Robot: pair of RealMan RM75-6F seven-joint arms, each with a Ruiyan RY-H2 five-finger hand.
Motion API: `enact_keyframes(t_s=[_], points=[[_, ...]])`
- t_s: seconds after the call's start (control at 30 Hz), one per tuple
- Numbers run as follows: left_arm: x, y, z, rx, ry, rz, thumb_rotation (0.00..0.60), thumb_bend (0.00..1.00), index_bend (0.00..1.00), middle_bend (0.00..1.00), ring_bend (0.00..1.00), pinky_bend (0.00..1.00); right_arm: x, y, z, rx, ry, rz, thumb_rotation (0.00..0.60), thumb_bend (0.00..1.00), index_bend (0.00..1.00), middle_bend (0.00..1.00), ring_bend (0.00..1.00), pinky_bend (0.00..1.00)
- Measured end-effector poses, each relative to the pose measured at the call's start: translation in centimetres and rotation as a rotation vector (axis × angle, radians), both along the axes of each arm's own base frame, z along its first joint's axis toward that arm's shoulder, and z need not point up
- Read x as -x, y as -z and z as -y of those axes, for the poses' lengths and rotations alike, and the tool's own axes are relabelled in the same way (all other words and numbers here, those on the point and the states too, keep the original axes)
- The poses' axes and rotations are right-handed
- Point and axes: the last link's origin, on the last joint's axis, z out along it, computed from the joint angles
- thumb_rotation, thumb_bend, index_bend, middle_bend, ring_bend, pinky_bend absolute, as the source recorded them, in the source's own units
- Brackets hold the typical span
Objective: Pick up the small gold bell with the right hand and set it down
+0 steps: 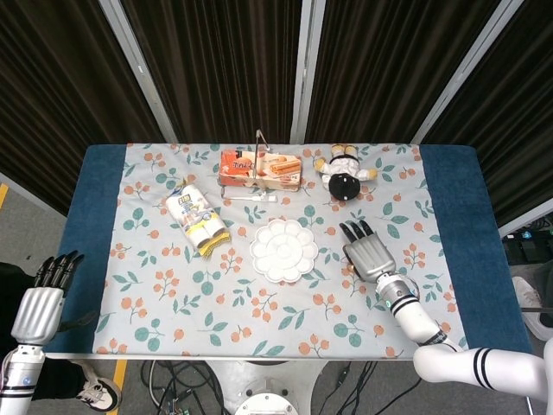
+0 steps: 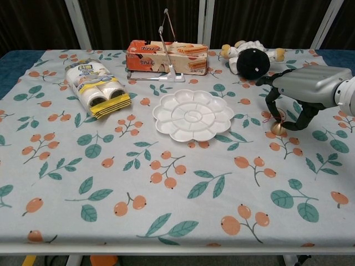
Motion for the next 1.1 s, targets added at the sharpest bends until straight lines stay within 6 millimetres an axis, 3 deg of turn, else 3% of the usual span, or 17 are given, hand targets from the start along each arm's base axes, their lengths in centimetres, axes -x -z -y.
enact_keyframes(t_s=[1.1], points=[[0.14, 0.06, 0.05, 0.000, -0.002, 0.006, 0.600, 0.04, 0.06, 0.03, 0.00, 0.01, 0.14, 0.06, 0.07, 0.006, 0.013, -0.015, 0.600, 0.31, 0.59, 0.07, 0.00, 0.00]])
